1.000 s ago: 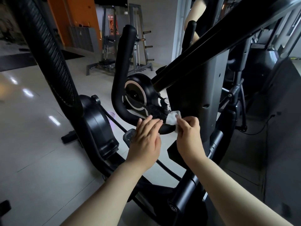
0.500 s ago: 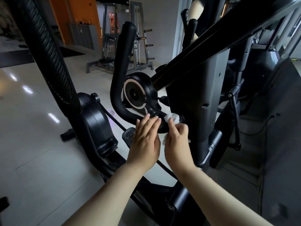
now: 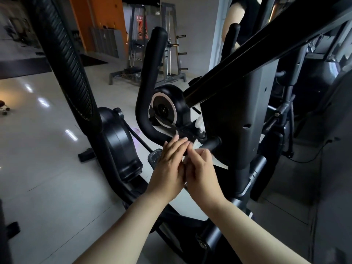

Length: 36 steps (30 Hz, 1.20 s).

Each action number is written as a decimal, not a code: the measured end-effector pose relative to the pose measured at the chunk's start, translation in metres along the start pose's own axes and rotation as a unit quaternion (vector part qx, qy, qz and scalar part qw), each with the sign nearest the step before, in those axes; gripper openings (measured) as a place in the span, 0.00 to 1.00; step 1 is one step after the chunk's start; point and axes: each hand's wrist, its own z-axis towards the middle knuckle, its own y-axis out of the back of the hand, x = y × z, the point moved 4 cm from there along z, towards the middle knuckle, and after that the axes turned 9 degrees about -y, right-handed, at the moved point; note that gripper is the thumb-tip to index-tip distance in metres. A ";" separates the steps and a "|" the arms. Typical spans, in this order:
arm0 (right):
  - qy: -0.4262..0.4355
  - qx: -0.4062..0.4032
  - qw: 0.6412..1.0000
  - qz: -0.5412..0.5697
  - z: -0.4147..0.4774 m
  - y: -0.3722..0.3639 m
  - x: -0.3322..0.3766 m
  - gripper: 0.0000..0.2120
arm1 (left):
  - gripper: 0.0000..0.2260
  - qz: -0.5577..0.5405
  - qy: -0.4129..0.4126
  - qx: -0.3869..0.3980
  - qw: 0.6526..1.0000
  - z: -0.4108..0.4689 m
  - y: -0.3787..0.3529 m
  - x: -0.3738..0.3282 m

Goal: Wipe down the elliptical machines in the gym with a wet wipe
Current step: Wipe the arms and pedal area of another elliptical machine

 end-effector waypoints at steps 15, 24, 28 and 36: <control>-0.127 -0.007 0.980 0.151 0.032 0.016 0.006 0.17 | 0.24 -0.038 0.038 -0.063 0.997 0.006 0.011 -0.013; 0.023 -0.064 0.991 -0.120 0.037 0.001 0.006 0.17 | 0.28 0.108 -0.108 -0.056 0.987 0.003 0.031 0.023; 0.049 -0.002 0.977 -0.208 0.037 -0.014 0.004 0.17 | 0.21 0.198 -0.070 -0.134 0.969 0.004 0.063 0.052; -0.007 0.019 0.951 -0.309 0.048 -0.031 0.007 0.16 | 0.15 0.147 0.014 -0.374 0.915 0.063 0.123 0.031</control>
